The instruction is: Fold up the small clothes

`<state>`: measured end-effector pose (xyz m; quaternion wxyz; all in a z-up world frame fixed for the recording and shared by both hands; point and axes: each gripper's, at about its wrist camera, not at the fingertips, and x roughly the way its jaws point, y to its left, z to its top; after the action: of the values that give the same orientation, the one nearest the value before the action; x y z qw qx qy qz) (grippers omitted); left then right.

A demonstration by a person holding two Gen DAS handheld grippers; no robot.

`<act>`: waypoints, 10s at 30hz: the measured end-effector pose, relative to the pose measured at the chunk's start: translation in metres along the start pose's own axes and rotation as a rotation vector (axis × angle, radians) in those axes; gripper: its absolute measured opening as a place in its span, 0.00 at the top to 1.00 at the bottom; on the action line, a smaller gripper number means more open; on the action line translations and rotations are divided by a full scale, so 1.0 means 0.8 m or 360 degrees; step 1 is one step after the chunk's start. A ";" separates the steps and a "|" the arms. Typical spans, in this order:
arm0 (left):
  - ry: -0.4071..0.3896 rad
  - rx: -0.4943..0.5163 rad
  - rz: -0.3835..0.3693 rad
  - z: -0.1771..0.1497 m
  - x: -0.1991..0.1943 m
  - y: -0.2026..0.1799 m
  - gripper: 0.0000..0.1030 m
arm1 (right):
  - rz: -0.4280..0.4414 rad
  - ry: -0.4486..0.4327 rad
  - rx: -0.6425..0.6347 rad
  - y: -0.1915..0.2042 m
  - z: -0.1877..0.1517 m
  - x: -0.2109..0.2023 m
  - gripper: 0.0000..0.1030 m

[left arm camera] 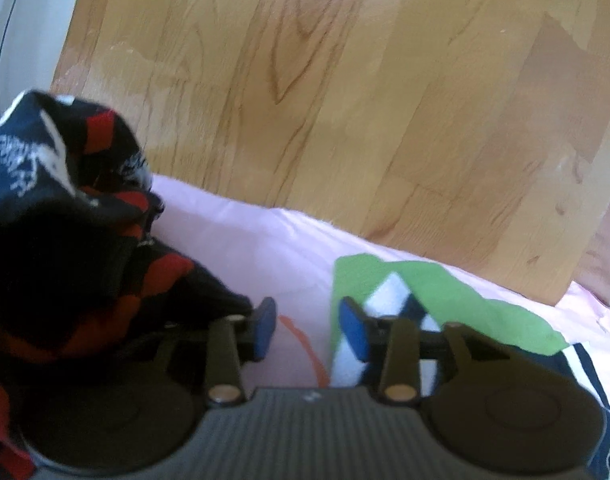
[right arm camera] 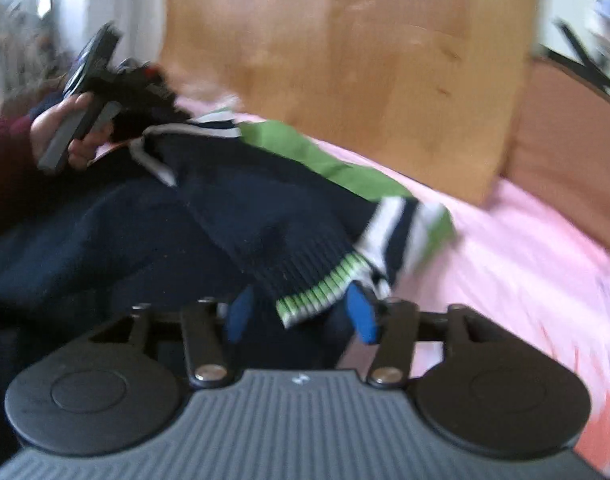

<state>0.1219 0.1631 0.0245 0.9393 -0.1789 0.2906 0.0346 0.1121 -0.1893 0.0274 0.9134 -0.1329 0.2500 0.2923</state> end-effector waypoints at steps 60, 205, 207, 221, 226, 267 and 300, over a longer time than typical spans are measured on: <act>0.0159 0.0196 0.0032 -0.001 0.020 -0.033 0.34 | -0.0115 0.0074 0.0594 -0.094 0.172 0.280 0.49; -0.0194 0.1354 -0.0418 -0.173 -0.261 -0.095 0.90 | 0.1040 -0.0158 0.1238 0.187 0.035 0.041 0.82; -0.0130 0.1116 -0.0447 -0.141 -0.246 -0.081 0.90 | 0.0942 -0.0235 0.1171 0.180 0.033 0.027 0.76; 0.0246 0.0278 -0.0426 -0.061 -0.134 -0.013 0.90 | -0.0232 -0.0348 0.0984 0.025 -0.014 -0.005 0.51; 0.0203 0.0210 -0.0432 -0.053 -0.139 -0.002 0.91 | -0.0174 -0.0256 0.0947 0.020 -0.009 0.036 0.87; 0.0522 -0.0583 -0.0746 -0.110 -0.198 0.066 0.95 | 0.0159 -0.0293 0.1695 0.047 -0.093 -0.046 0.84; 0.0435 -0.0662 -0.0686 -0.110 -0.195 0.075 0.83 | 0.0185 -0.0226 0.1727 0.061 -0.106 -0.015 0.88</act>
<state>-0.0644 0.1940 0.0251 0.8206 -0.4273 0.3562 -0.1307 0.0424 -0.1890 -0.0419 0.8478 0.3913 0.3095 0.1797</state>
